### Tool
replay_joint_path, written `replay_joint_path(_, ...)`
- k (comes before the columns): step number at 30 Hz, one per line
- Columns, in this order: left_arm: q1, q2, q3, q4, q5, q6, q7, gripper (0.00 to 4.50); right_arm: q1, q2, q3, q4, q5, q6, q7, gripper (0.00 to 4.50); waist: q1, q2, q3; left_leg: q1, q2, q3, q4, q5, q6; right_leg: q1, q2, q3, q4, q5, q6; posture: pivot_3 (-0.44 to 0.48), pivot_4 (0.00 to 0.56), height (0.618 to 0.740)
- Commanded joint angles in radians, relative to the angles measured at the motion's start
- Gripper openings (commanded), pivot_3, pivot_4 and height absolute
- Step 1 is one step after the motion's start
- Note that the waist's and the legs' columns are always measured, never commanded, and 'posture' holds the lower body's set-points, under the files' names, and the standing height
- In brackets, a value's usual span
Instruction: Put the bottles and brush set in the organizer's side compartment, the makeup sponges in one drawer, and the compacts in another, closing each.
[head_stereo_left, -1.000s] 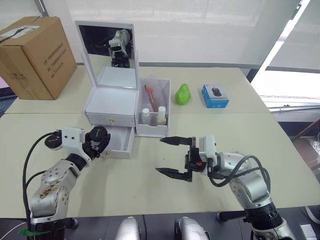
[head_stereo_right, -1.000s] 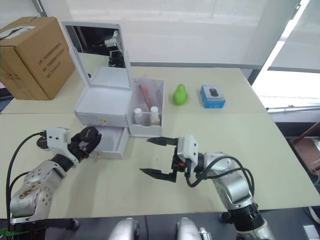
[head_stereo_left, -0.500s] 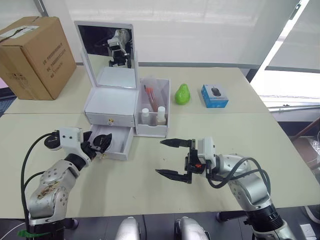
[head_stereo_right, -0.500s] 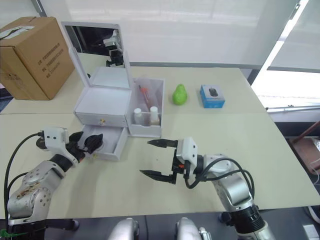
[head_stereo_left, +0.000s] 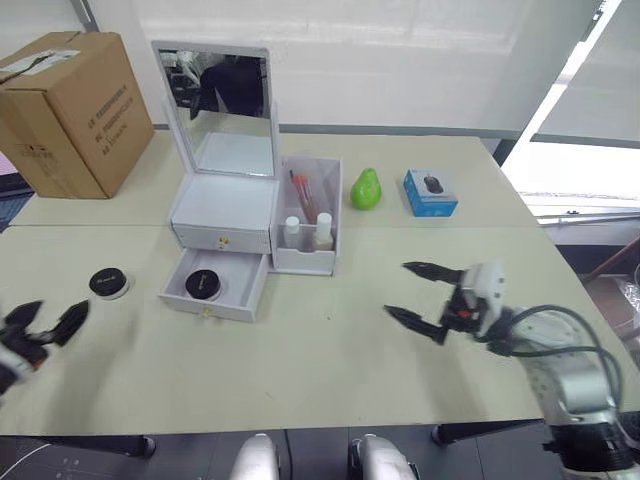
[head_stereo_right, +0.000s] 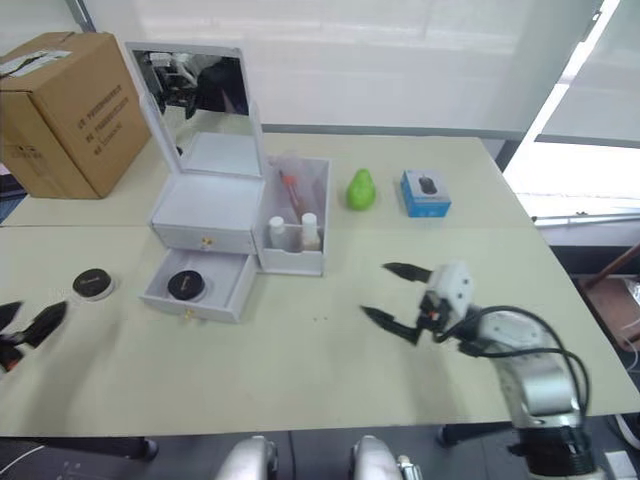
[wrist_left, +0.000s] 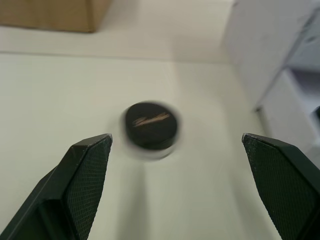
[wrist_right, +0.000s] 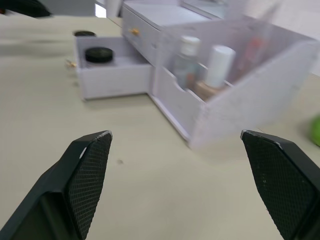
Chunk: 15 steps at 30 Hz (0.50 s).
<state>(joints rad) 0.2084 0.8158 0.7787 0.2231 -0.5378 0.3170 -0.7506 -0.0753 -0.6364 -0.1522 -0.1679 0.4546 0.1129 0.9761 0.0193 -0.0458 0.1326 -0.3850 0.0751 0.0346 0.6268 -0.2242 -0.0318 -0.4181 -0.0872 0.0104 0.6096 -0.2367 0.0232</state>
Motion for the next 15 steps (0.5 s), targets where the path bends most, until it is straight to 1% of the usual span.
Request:
replay_joint_path(1, 0.019, 0.081, 0.054, 0.162, 0.052, -0.119, -0.078, 4.48, 0.057, -0.045, -0.149, 0.061, 0.023, -0.061, 0.017, 4.5, 0.002, 0.0, 0.0, 0.0, 0.0, 0.002, -0.001, 0.0, -0.001, -0.001, -0.002, 0.0, 0.0, 0.0, 0.0, 0.0, 0.15, 0.722)
replay_joint_path(5, 0.026, 0.139, 0.055, 0.293, 0.084, -0.196, -0.131, 4.48, 0.145, -0.089, -0.242, 0.183, -0.004, -0.128, 0.051, 4.5, 0.004, 0.0, 0.0, 0.0, 0.0, 0.006, -0.003, -0.001, -0.002, -0.002, -0.005, -0.002, 0.0, 0.0, 0.0, 0.0, 0.15, 0.722)
replay_joint_path(7, 0.027, 0.151, 0.045, 0.318, 0.091, -0.214, -0.151, 4.48, 0.174, -0.097, -0.27, 0.219, -0.005, -0.148, 0.056, 4.5, 0.004, 0.0, 0.0, 0.0, 0.001, 0.007, -0.003, -0.001, -0.002, -0.002, -0.005, -0.003, 0.0, 0.0, 0.0, 0.0, 0.15, 0.722)
replay_joint_path(12, 0.012, 0.147, 0.035, 0.321, 0.084, -0.223, -0.178, 4.48, 0.18, -0.089, -0.268, 0.223, -0.004, -0.161, 0.051, 4.5, -0.007, 0.0, 0.0, 0.0, 0.003, 0.009, -0.003, -0.001, -0.002, -0.003, -0.005, -0.003, 0.001, 0.0, 0.001, 0.0, 0.15, 0.722)
replay_joint_path(15, 0.018, 0.102, 0.025, 0.248, 0.065, -0.203, -0.173, 4.48, 0.143, -0.067, -0.224, 0.159, 0.003, -0.129, 0.022, 4.5, -0.01, 0.0, 0.0, 0.001, 0.004, 0.011, -0.003, -0.001, -0.002, -0.002, -0.004, -0.003, 0.001, 0.0, 0.001, 0.0, 0.15, 0.722)
